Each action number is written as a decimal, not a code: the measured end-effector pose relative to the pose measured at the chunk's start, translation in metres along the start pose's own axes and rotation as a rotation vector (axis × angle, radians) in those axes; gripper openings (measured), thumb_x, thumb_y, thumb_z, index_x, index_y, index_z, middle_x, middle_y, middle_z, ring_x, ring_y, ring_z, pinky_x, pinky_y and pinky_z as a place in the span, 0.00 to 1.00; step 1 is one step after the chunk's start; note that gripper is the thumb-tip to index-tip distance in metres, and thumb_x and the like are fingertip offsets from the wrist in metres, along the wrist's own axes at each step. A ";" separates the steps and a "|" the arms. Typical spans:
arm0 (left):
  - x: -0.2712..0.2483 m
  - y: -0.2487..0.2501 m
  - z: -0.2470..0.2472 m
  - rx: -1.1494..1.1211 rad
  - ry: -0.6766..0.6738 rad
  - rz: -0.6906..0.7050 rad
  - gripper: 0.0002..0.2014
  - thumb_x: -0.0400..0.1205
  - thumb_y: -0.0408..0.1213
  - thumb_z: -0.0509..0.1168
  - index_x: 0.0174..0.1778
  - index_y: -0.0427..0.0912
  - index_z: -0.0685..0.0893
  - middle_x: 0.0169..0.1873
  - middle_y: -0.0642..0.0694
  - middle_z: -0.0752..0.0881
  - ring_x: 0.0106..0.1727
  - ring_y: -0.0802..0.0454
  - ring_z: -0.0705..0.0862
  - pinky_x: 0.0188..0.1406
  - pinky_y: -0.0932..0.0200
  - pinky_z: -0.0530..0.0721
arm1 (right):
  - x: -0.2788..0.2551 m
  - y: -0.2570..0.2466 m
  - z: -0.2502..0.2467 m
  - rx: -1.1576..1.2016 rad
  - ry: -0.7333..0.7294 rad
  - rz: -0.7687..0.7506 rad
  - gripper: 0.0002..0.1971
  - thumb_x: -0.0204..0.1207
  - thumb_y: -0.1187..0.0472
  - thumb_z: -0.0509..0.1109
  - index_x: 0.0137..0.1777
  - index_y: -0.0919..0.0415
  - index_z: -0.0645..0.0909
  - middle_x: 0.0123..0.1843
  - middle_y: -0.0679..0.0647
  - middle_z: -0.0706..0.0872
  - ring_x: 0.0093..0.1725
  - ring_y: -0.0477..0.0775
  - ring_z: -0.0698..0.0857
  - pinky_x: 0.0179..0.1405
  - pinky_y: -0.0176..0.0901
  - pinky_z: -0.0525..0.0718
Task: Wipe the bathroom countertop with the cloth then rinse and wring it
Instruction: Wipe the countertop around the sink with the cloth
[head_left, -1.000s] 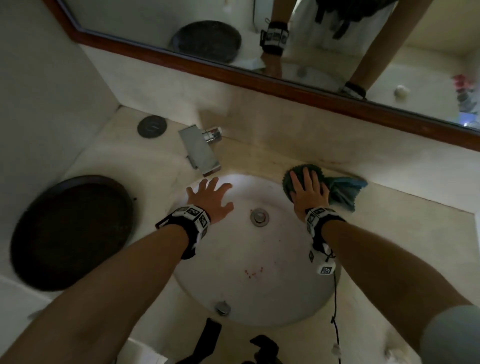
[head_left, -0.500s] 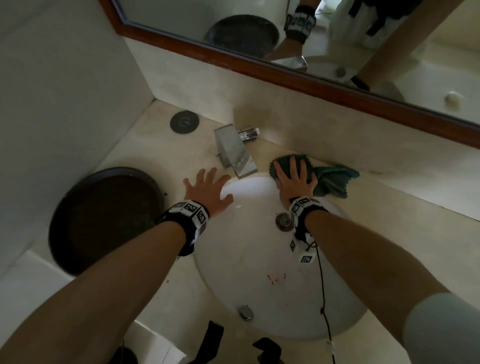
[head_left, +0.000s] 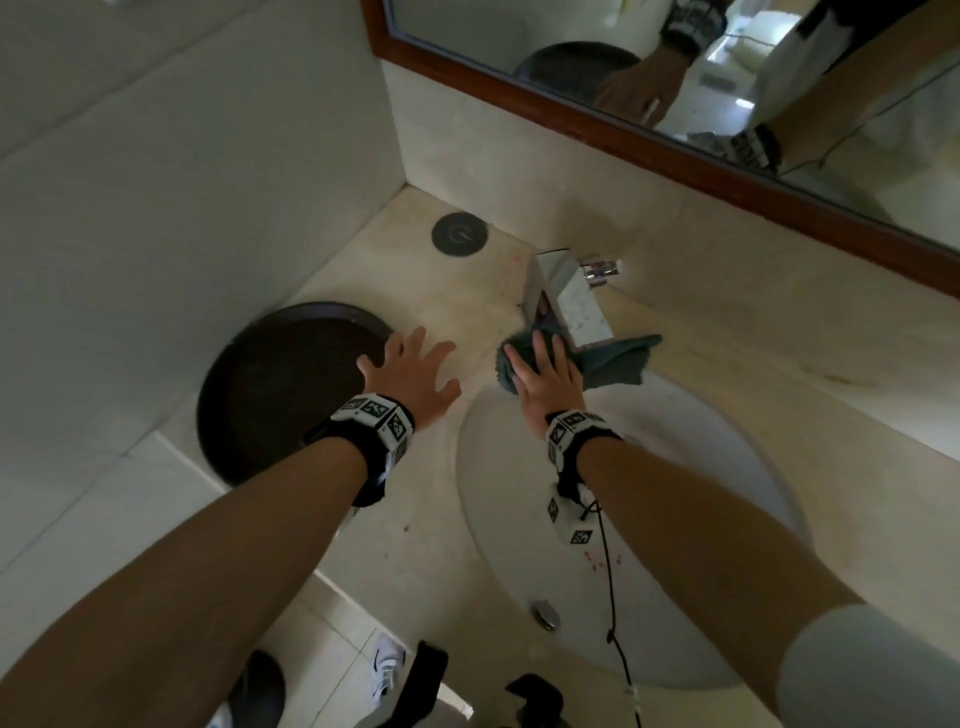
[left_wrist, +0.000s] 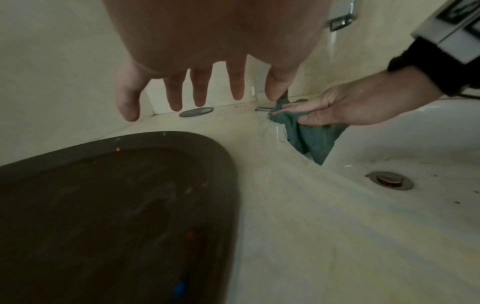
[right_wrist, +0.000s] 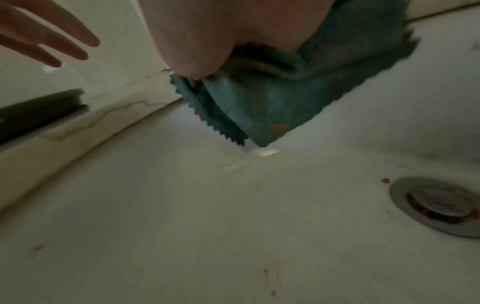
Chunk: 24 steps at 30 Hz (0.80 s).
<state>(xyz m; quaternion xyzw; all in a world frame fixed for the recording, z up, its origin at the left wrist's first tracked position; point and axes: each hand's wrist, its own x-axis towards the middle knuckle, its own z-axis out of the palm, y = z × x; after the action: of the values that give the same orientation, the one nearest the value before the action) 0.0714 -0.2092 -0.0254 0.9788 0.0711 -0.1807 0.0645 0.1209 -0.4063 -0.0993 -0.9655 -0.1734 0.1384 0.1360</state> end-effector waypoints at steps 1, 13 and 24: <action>-0.004 -0.006 0.000 -0.002 0.001 -0.006 0.29 0.81 0.60 0.53 0.79 0.63 0.57 0.84 0.49 0.50 0.84 0.40 0.48 0.73 0.22 0.56 | 0.000 -0.007 0.003 -0.001 -0.010 -0.016 0.24 0.88 0.50 0.48 0.84 0.38 0.52 0.88 0.52 0.45 0.86 0.62 0.44 0.81 0.62 0.52; -0.035 -0.065 0.000 0.004 0.011 0.014 0.29 0.82 0.59 0.55 0.79 0.63 0.58 0.85 0.47 0.50 0.84 0.39 0.48 0.73 0.22 0.56 | -0.026 -0.060 0.022 -0.075 -0.119 -0.142 0.24 0.88 0.49 0.46 0.84 0.36 0.50 0.88 0.50 0.42 0.86 0.58 0.40 0.82 0.60 0.53; -0.043 -0.079 0.002 -0.011 0.008 0.069 0.29 0.82 0.59 0.54 0.80 0.63 0.56 0.85 0.48 0.49 0.84 0.39 0.48 0.73 0.22 0.56 | -0.063 -0.088 0.034 -0.066 -0.188 -0.253 0.24 0.88 0.50 0.48 0.83 0.39 0.55 0.88 0.51 0.43 0.86 0.57 0.40 0.82 0.57 0.48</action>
<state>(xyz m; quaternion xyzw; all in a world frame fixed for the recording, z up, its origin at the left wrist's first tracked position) 0.0178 -0.1375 -0.0198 0.9811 0.0386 -0.1740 0.0759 0.0277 -0.3434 -0.0895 -0.9227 -0.3102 0.2039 0.1039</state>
